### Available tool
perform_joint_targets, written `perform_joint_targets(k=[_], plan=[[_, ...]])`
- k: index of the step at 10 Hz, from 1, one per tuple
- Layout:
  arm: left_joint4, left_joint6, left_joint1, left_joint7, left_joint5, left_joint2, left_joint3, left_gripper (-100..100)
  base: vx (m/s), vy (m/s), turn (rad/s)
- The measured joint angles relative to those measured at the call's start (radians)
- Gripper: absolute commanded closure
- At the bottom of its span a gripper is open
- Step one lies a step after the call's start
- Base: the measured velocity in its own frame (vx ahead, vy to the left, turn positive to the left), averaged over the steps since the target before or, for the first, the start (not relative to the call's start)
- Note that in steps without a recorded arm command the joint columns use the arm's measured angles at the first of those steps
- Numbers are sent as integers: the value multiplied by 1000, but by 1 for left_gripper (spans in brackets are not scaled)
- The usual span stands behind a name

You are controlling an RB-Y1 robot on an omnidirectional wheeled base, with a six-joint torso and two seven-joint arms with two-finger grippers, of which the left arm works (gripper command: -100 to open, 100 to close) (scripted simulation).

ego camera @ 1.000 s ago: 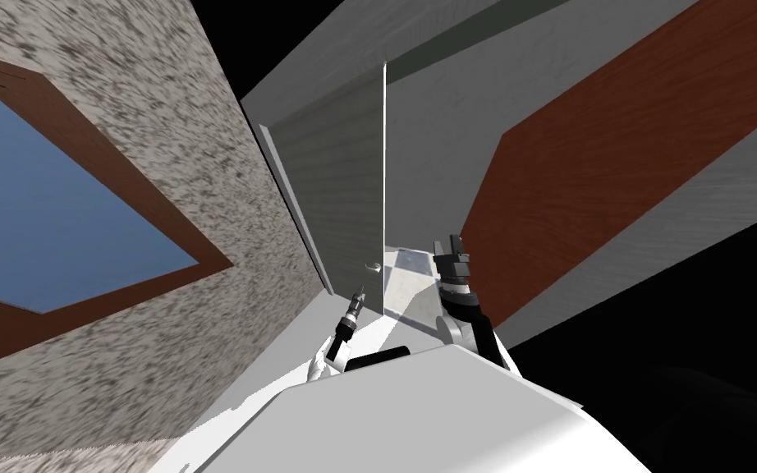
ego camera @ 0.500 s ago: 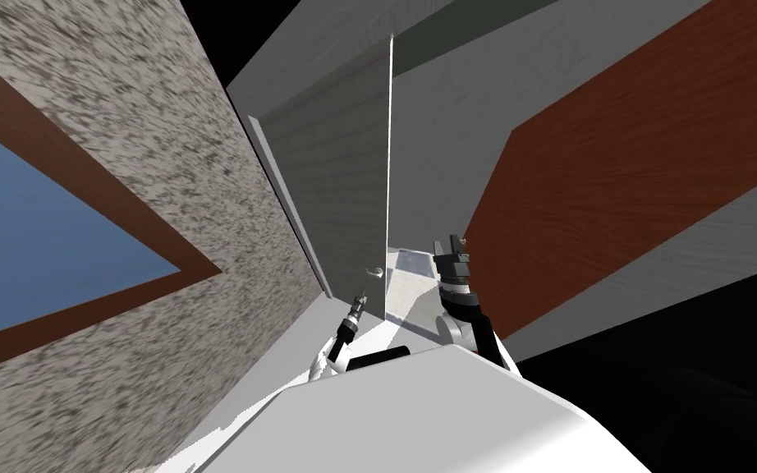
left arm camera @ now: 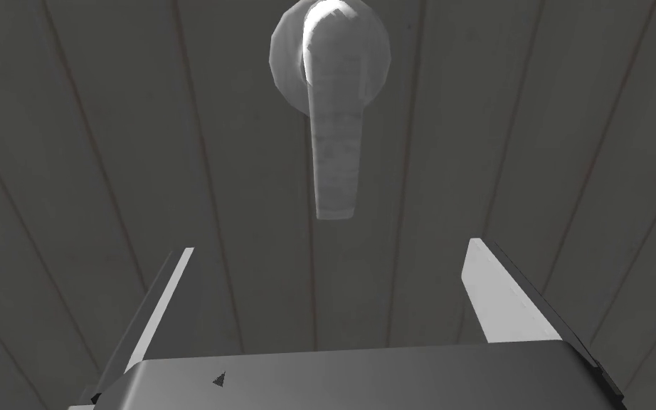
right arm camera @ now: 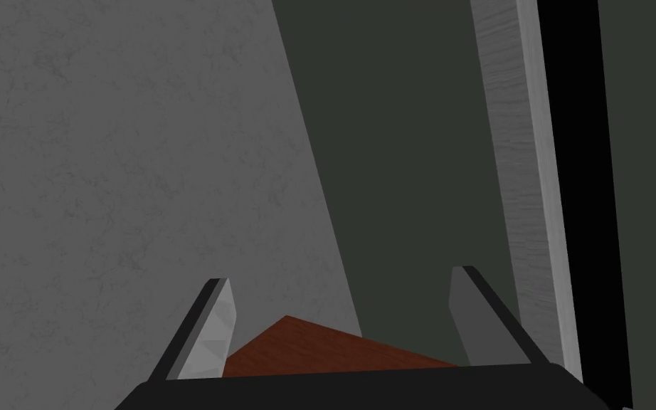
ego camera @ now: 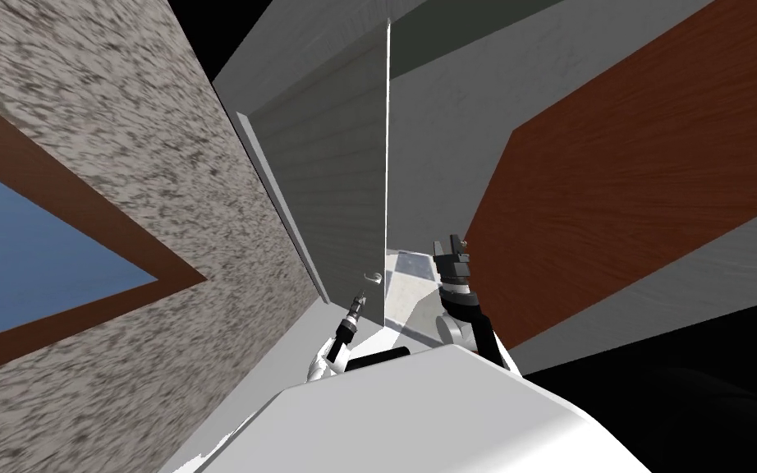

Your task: Push the door open

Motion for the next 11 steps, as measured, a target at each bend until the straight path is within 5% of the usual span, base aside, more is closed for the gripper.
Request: perform_joint_targets(k=[5,6,11], plan=[[24,-7,-9,-14,8,-15,14,-100,172,-91,-25],[26,-8,-11,-15,8,-16,14,100,-10,3,4],[21,-5,-16,-14,8,-16,15,100,-7,7,-8]])
